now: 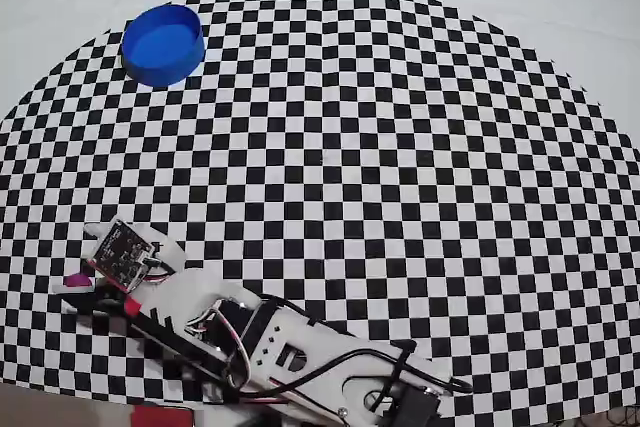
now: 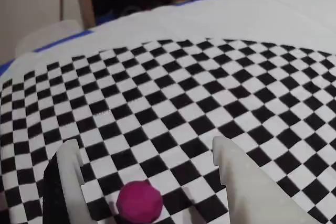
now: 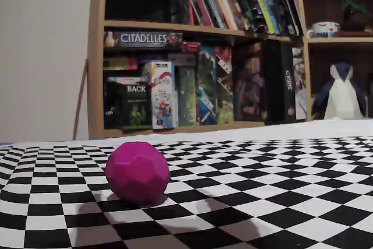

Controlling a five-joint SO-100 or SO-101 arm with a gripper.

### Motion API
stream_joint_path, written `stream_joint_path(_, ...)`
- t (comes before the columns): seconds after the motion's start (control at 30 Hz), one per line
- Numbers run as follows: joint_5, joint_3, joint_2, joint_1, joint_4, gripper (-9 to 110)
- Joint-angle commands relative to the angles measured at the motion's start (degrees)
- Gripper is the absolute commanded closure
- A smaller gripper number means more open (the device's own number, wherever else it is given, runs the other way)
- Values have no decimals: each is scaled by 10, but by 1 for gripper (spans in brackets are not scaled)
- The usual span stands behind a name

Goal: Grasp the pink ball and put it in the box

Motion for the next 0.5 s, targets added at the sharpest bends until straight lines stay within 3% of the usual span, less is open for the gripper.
stream_joint_path(0.0,-4,-1,-28,-9,-29,73)
stream_joint_path(0.47,-5,-25,-102,-17,-33,73)
